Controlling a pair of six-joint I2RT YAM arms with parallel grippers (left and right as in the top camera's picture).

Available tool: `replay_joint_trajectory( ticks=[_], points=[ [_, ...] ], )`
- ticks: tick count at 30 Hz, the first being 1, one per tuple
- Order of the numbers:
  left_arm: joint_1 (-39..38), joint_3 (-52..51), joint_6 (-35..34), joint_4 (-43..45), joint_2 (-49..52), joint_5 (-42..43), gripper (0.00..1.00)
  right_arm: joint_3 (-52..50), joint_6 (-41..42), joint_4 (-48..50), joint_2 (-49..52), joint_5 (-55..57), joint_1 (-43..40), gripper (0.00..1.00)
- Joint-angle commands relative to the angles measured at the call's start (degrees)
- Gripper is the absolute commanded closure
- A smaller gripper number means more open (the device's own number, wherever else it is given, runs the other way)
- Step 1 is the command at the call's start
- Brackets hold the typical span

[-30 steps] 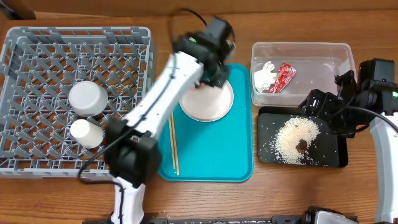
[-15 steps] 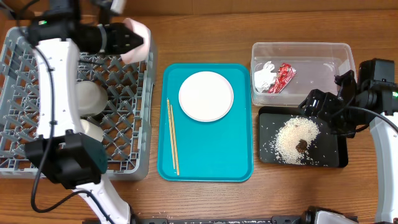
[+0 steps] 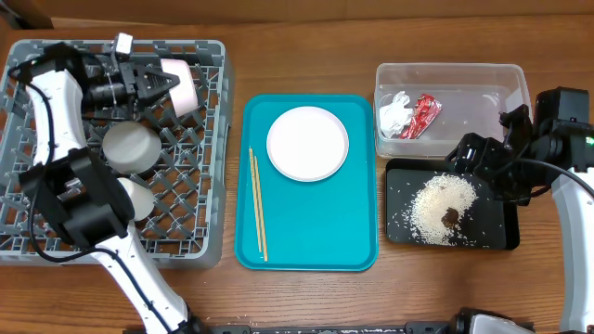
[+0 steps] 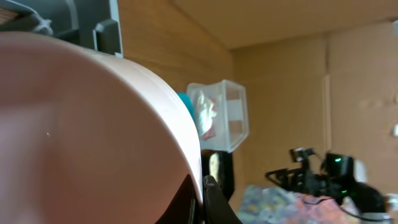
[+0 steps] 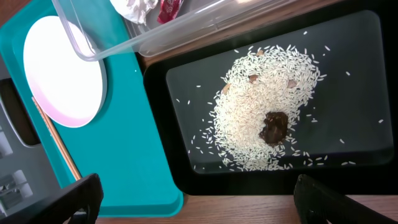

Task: Sort waste into correct bins and load items into the dishwasher
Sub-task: 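Place the pink bowl into the dish rack with the left gripper, then reach the left gripper to the chopsticks on the teal tray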

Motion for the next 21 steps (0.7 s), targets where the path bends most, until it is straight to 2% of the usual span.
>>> replay_joint_trajectory(
  ticks=[1,3,4,7,10,13,18,21],
  points=[
    [2.78,-0.07,2.69,-2.12,0.96,-3.26,0.83,1.14,0.00,0.15,-0.48,-0.28,-0.11,0.00],
    [4.13,-0.07,2.69,-3.39,0.70,-5.66,0.52,1.14,0.00,0.15,-0.48,-0.28,-0.11,0.00],
    [5.03,0.00,2.73,-4.59,0.63,-6.51,0.43,1.14,0.00,0.15,-0.48,-0.28,-0.11,0.00],
    [6.78,0.26,4.00,-7.41,0.39,-6.91,0.23,1.14,0.00,0.15,-0.48,-0.31,-0.11,0.00],
    [7.98,1.01,8.35,-11.10,-1.36,-6.45,0.00,1.14,-0.02,0.15,-0.48,-0.28,-0.11,0.00],
    [7.87,1.22,10.93,-12.55,-5.11,-7.21,0.00,1.14,-0.02,0.13,-0.48,-0.28,-0.11,0.00],
    [4.79,1.22,10.71,-12.22,-15.08,-11.10,0.00,1.14,-0.02,0.13,-0.48,-0.28,-0.11,0.00],
    [-0.28,1.22,3.93,-9.70,-20.92,-20.74,0.00,1.14,-0.02,0.13,-0.48,-0.28,-0.11,0.00]
  ],
)
